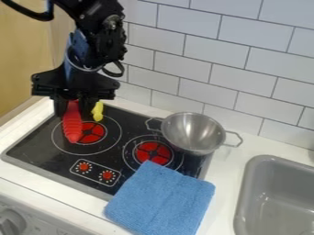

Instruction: Move the red fork to the middle of the stove

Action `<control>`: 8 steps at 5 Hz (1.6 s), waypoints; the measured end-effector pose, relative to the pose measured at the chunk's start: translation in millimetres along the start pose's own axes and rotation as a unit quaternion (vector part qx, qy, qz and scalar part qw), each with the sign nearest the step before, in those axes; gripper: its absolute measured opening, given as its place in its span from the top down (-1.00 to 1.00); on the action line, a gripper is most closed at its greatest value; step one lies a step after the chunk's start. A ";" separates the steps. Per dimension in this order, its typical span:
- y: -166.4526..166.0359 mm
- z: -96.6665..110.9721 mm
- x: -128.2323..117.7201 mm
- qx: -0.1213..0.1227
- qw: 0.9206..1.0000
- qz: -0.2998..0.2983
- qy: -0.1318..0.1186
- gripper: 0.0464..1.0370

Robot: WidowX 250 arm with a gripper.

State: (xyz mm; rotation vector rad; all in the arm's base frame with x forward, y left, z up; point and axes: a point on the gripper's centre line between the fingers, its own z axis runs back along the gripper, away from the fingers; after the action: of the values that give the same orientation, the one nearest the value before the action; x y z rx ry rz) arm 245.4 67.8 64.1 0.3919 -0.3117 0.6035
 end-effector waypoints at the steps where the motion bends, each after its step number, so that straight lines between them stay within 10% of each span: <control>1: -25.7 2.4 15.9 -0.031 0.997 -0.059 -0.024 0.40; 4: -76.9 -17.7 29.6 -0.068 0.976 -0.206 -0.016 0.40; 8: -105.4 -43.8 17.1 -0.093 0.961 -0.260 0.012 0.40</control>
State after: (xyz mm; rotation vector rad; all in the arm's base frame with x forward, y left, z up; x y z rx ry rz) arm 329.6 16.0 4.4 0.2688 -0.2270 0.0607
